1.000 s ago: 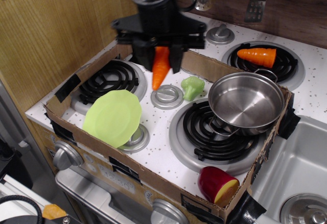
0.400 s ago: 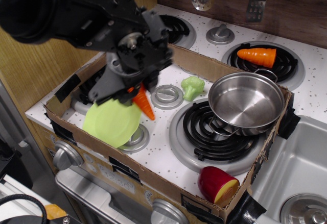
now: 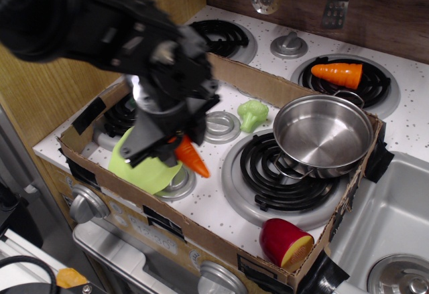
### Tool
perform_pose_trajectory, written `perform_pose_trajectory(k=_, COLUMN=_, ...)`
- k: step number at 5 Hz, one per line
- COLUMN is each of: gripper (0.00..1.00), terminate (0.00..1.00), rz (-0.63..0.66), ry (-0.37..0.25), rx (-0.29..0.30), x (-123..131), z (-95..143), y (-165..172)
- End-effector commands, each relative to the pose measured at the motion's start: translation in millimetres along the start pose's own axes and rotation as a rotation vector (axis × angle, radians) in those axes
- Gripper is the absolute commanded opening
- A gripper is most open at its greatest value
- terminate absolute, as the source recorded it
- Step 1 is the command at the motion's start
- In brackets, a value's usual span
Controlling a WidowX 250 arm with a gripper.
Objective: Put carrot on plate
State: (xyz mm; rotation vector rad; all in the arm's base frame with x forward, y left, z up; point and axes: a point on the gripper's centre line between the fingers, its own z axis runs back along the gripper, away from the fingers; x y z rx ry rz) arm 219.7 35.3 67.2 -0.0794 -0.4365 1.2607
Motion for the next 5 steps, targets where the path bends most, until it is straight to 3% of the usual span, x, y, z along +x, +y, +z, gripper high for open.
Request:
perform_pose_trajectory(k=1, gripper=0.00, terminate=0.00, rz=0.000, ry=0.069, rx=0.006, x=-5.4, z=1.2, y=3.5)
perform_pose_trajectory(k=2, gripper=0.00, terminate=0.00, rz=-0.015, ry=0.062, rx=-0.005, x=-6.6, z=-2.9, y=2.9)
perform_pose_trajectory(k=3, gripper=1.00, terminate=0.00, rz=-0.042, ry=0.078, rx=-0.029, x=-4.4, z=-10.3, y=5.0)
perform_pose_trajectory(k=4, gripper=1.00, terminate=0.00, rz=-0.076, ry=0.079, rx=-0.039, x=-1.0, z=-13.9, y=5.3)
perform_pose_trajectory(k=5, gripper=1.00, terminate=1.00, rz=-0.083, ry=0.044, rx=-0.028, x=2.6, z=-8.1, y=2.5)
